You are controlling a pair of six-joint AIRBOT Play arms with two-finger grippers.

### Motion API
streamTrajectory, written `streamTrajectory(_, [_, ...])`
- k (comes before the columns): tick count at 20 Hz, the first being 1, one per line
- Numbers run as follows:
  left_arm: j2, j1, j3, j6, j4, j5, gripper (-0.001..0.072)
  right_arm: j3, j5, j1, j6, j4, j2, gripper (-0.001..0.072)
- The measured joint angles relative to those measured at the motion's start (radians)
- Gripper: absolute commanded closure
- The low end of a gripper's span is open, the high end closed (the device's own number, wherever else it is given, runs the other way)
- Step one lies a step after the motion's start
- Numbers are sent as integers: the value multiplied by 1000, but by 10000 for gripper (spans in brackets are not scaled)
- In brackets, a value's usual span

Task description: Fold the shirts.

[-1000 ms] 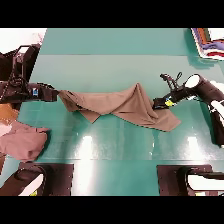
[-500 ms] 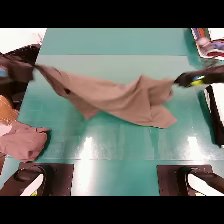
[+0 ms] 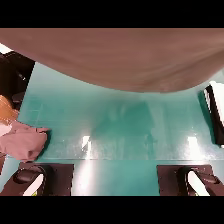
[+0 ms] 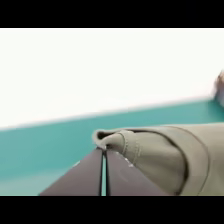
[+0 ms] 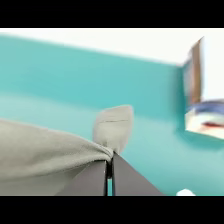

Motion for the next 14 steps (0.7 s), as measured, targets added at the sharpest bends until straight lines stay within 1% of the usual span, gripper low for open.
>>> streamTrajectory(3, [8,0,113,-6,-30,4,686,122,37,-79,3,0,1,700])
streamTrajectory(5, [6,0,151,-8,-40,2,686,200,76,-108,9,1,-34,701])
streamTrajectory(7, [-21,0,156,-9,-45,-58,685,258,123,-122,19,10,-92,701])
streamTrajectory(9, [-69,0,121,-9,-45,-131,685,277,169,-119,29,32,-161,701])
streamTrajectory(11, [-140,0,41,-8,-45,-216,684,251,214,-84,43,35,-237,700])
streamTrajectory(14, [-262,0,-143,17,-45,-263,684,161,256,-4,62,13,-371,700])
